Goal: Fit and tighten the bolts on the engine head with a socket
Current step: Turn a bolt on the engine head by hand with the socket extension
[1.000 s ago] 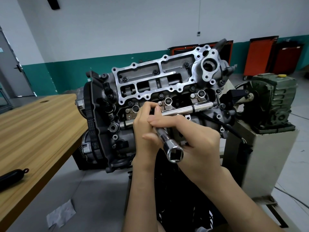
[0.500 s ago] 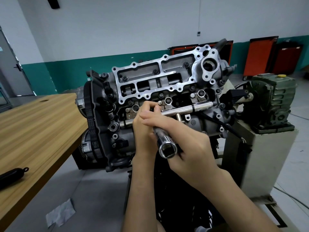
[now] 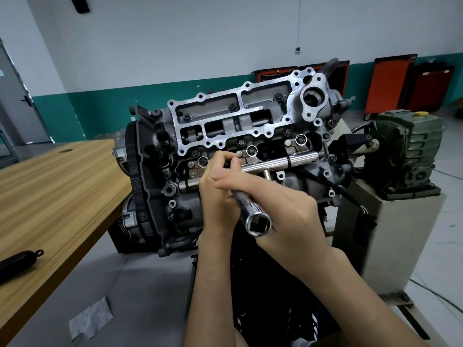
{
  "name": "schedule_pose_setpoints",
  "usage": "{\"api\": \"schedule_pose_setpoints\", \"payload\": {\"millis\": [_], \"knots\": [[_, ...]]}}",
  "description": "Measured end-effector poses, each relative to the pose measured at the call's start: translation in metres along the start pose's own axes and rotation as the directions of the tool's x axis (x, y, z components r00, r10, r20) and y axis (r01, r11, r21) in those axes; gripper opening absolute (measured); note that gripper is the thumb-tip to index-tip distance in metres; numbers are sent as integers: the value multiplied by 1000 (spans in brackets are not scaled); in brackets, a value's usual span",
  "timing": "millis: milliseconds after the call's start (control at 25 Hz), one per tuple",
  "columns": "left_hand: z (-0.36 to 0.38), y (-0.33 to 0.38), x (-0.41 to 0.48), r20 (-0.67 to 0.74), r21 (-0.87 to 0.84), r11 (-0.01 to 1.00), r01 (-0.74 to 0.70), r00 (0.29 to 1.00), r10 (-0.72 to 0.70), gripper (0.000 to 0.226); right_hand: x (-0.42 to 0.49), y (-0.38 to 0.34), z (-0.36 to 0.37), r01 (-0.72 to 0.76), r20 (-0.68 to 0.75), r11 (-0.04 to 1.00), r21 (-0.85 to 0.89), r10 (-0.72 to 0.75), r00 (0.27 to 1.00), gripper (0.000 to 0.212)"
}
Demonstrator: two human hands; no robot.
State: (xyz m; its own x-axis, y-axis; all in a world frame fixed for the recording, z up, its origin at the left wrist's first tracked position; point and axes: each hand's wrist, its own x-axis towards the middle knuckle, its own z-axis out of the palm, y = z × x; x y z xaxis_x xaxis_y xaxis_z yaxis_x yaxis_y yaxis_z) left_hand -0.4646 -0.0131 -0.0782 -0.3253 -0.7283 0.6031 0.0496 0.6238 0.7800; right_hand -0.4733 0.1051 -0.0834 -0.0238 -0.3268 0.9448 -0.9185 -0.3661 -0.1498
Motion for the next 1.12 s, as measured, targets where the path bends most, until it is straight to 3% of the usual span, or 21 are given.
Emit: {"api": "schedule_pose_setpoints", "payload": {"millis": [120,200,360,440,560,640,760,800,960,1120], "knots": [[-4,-11,-9,-36,-57,995,-83,996,81,14,-1,4,-2,-43,-113,997,-69,35,993,29],[-4,-2,-8,-44,-55,997,-62,997,59,16,-1,3,-2,-56,-134,997,-49,49,990,28],[3,7,5,-5,200,980,-8,1000,10,18,-2,-2,1,-8,1,999,35,8,1000,31],[2,3,0,-19,-5,1000,22,1000,-22,14,0,0,-1,-9,-30,1000,-11,8,1000,30],[-7,1,-10,7,-75,997,6,1000,-5,10,1,2,-2,-48,-150,998,-42,41,988,28],[-6,9,-10,4,-149,989,1,1000,0,11,0,0,-1,-44,-127,999,3,44,991,25],[-1,12,-2,38,93,996,1,999,-4,22,-2,-3,2,-14,-10,999,38,14,1000,31],[0,13,-2,-7,37,999,38,999,-38,20,-1,-2,1,-13,-6,1000,18,13,1000,31],[-8,0,-12,2,-38,999,-35,999,35,11,1,4,-2,-71,-140,997,-26,67,988,30],[-4,11,0,68,13,997,77,995,-77,18,-4,-2,2,-25,-26,998,65,27,999,31]]}}
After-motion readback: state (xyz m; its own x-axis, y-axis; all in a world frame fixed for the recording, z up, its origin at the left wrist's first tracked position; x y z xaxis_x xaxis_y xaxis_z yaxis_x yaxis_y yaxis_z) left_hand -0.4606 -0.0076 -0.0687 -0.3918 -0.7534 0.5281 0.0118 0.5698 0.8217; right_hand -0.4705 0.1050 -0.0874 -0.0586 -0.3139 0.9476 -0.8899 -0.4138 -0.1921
